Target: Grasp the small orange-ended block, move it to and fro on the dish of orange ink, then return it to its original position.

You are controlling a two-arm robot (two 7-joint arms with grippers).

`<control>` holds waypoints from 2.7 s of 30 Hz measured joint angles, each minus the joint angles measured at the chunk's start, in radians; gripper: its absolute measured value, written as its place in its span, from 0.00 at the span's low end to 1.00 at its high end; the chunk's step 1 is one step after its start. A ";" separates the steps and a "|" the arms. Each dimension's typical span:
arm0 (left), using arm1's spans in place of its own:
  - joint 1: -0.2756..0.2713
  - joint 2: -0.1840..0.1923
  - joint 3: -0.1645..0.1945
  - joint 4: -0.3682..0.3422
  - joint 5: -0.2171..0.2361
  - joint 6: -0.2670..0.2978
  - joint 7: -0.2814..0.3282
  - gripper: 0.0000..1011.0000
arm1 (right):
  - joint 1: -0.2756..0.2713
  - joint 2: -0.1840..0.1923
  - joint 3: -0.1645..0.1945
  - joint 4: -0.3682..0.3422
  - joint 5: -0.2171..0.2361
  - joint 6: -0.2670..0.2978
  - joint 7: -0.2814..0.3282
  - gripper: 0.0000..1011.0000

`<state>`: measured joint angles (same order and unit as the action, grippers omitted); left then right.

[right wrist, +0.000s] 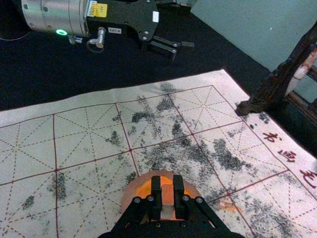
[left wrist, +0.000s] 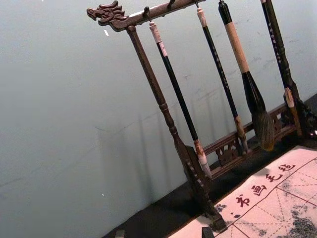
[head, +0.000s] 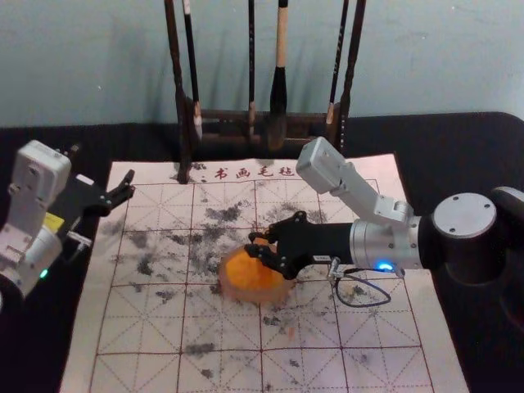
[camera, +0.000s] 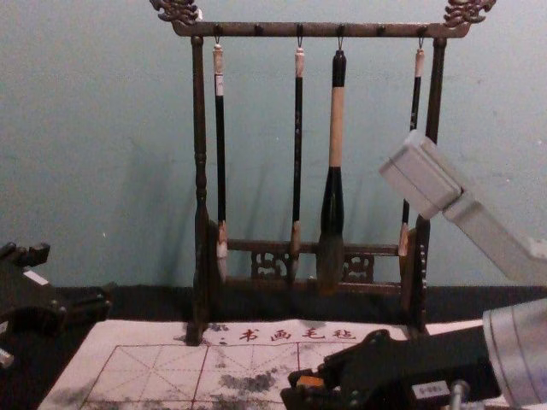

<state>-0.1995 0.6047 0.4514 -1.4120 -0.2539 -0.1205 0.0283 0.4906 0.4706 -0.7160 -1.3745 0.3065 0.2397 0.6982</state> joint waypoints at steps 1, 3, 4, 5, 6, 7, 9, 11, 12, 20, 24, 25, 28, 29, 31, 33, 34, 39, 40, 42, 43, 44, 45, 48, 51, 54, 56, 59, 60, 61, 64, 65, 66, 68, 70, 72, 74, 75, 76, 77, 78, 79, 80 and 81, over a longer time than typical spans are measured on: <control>0.000 0.000 0.000 0.000 0.000 0.000 0.000 0.99 | 0.000 0.000 -0.001 0.000 0.001 0.000 0.000 0.13; 0.000 0.000 0.000 0.000 0.000 0.000 0.000 0.99 | 0.000 -0.001 -0.003 -0.001 0.002 0.001 0.001 0.13; 0.000 0.000 0.000 0.000 0.000 0.000 0.000 0.99 | 0.000 -0.002 -0.003 -0.001 0.003 0.002 0.001 0.13; 0.000 0.000 0.000 0.000 0.000 0.000 0.000 0.99 | 0.000 -0.002 -0.004 -0.002 0.004 0.003 0.001 0.13; 0.000 0.000 0.000 0.000 0.000 0.000 0.000 0.99 | 0.001 -0.003 -0.005 -0.002 0.005 0.003 0.001 0.13; 0.000 0.000 0.000 0.000 0.000 0.000 0.000 0.99 | 0.001 -0.003 -0.005 -0.002 0.005 0.004 0.001 0.13; 0.000 0.000 0.000 0.000 0.000 0.000 0.000 0.99 | 0.002 -0.004 -0.007 -0.002 0.006 0.005 0.001 0.13; 0.000 0.000 0.000 0.000 0.000 0.000 0.000 0.99 | 0.002 -0.005 -0.008 -0.004 0.008 0.007 0.000 0.13; 0.000 0.000 0.000 0.000 0.000 0.000 0.000 0.99 | 0.002 -0.005 -0.008 -0.004 0.008 0.007 0.000 0.13; 0.000 0.000 0.000 0.000 0.000 0.000 0.000 0.99 | 0.008 -0.014 -0.012 -0.005 0.014 0.009 -0.003 0.13; 0.000 0.000 0.000 0.000 0.000 0.000 0.000 0.99 | 0.013 -0.022 -0.016 0.000 0.014 0.008 -0.004 0.13; 0.000 0.000 0.000 0.000 0.000 0.000 0.000 0.99 | 0.014 -0.025 -0.017 0.003 0.014 0.008 -0.005 0.13; 0.000 0.000 0.000 0.000 0.000 0.000 0.000 0.99 | 0.017 -0.030 -0.021 0.008 0.014 0.008 -0.007 0.13; 0.000 0.000 0.000 0.000 0.000 0.000 0.000 0.99 | 0.018 -0.032 -0.022 0.009 0.014 0.008 -0.007 0.13; 0.000 0.000 0.000 0.000 0.000 0.000 0.000 0.99 | 0.020 -0.036 -0.024 0.014 0.013 0.008 -0.008 0.13; 0.000 0.000 0.000 0.000 0.000 0.000 0.000 0.99 | 0.021 -0.039 -0.025 0.018 0.013 0.008 -0.009 0.13; 0.000 0.000 0.000 0.000 0.000 0.000 0.000 0.99 | 0.022 -0.040 -0.025 0.020 0.013 0.008 -0.009 0.13; 0.000 0.000 0.000 0.000 0.000 0.000 0.000 0.99 | 0.028 -0.052 -0.026 0.036 0.013 0.006 -0.014 0.13; 0.000 0.000 0.000 0.000 0.000 0.000 0.000 0.99 | 0.029 -0.054 -0.026 0.038 0.013 0.005 -0.015 0.13; 0.000 0.000 0.000 0.000 0.000 0.000 0.000 0.99 | 0.032 -0.059 -0.024 0.045 0.013 0.003 -0.019 0.13; 0.000 0.000 0.000 0.000 0.000 0.000 0.000 0.99 | 0.033 -0.061 -0.024 0.047 0.013 0.002 -0.020 0.13; 0.000 0.000 0.000 0.000 0.000 0.000 0.000 0.99 | 0.034 -0.062 -0.023 0.049 0.013 0.002 -0.021 0.13; 0.000 0.000 0.000 0.000 0.000 0.000 0.000 0.99 | 0.036 -0.065 -0.021 0.054 0.014 0.000 -0.023 0.13; 0.000 0.000 0.000 0.000 0.000 0.000 0.000 0.99 | 0.039 -0.069 -0.017 0.062 0.014 -0.004 -0.028 0.13; 0.000 0.000 0.000 0.000 0.000 0.000 0.000 0.99 | 0.041 -0.071 -0.014 0.069 0.014 -0.007 -0.030 0.13; 0.000 0.000 0.000 0.000 0.000 0.000 0.000 0.99 | 0.041 -0.072 -0.009 0.077 0.014 -0.011 -0.034 0.13; 0.000 0.000 0.000 0.000 0.000 0.000 0.000 0.99 | 0.041 -0.072 -0.007 0.081 0.014 -0.012 -0.035 0.13; 0.000 0.000 0.000 0.000 0.000 0.000 0.000 0.99 | 0.040 -0.071 -0.002 0.086 0.014 -0.015 -0.037 0.13; 0.000 0.000 0.000 0.000 0.000 0.000 0.000 0.99 | 0.039 -0.070 0.001 0.087 0.014 -0.015 -0.037 0.13; 0.000 0.000 0.000 0.000 0.000 0.000 0.000 0.99 | 0.039 -0.069 0.002 0.088 0.014 -0.016 -0.038 0.13; 0.000 0.000 0.000 0.000 0.000 0.000 0.000 0.99 | 0.036 -0.066 0.008 0.088 0.015 -0.016 -0.040 0.13; 0.000 0.000 0.000 0.000 0.000 0.000 0.000 0.99 | 0.035 -0.065 0.010 0.088 0.016 -0.016 -0.041 0.13; 0.000 0.000 0.000 0.000 0.000 0.000 0.000 0.99 | 0.034 -0.064 0.011 0.088 0.016 -0.016 -0.041 0.13; 0.000 0.000 0.000 0.000 0.000 0.000 0.000 0.99 | 0.032 -0.062 0.014 0.088 0.017 -0.016 -0.042 0.13; 0.000 0.000 0.000 0.000 0.000 0.000 0.000 0.99 | 0.028 -0.058 0.018 0.086 0.018 -0.016 -0.043 0.13; 0.000 0.000 0.000 0.000 0.000 0.000 0.000 0.99 | 0.024 -0.053 0.022 0.081 0.020 -0.016 -0.043 0.13; 0.000 0.000 0.000 0.000 0.000 0.000 0.000 0.99 | 0.018 -0.047 0.025 0.074 0.023 -0.015 -0.043 0.13; 0.000 0.000 0.000 0.000 0.000 0.000 0.000 0.99 | 0.014 -0.043 0.027 0.069 0.025 -0.015 -0.043 0.13; 0.000 0.000 0.000 0.000 0.000 0.000 0.000 0.99 | 0.014 -0.043 0.027 0.069 0.025 -0.015 -0.043 0.13; 0.000 0.000 0.000 0.000 0.000 0.000 0.000 0.99 | 0.010 -0.040 0.029 0.063 0.029 -0.013 -0.042 0.13; 0.000 0.000 0.000 0.000 0.000 0.000 0.000 0.99 | 0.008 -0.038 0.030 0.060 0.030 -0.013 -0.042 0.13; 0.000 0.000 0.000 0.000 0.000 0.000 0.000 0.99 | 0.003 -0.034 0.032 0.053 0.034 -0.011 -0.042 0.13; 0.000 0.000 0.000 0.000 0.000 0.000 0.000 0.99 | 0.003 -0.034 0.032 0.053 0.034 -0.011 -0.042 0.13; 0.000 0.000 0.000 0.000 0.000 0.000 0.000 0.99 | 0.001 -0.032 0.033 0.050 0.035 -0.011 -0.042 0.13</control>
<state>-0.1995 0.6047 0.4514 -1.4120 -0.2539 -0.1205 0.0283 0.4913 0.4383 -0.6829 -1.3246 0.3415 0.2290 0.6564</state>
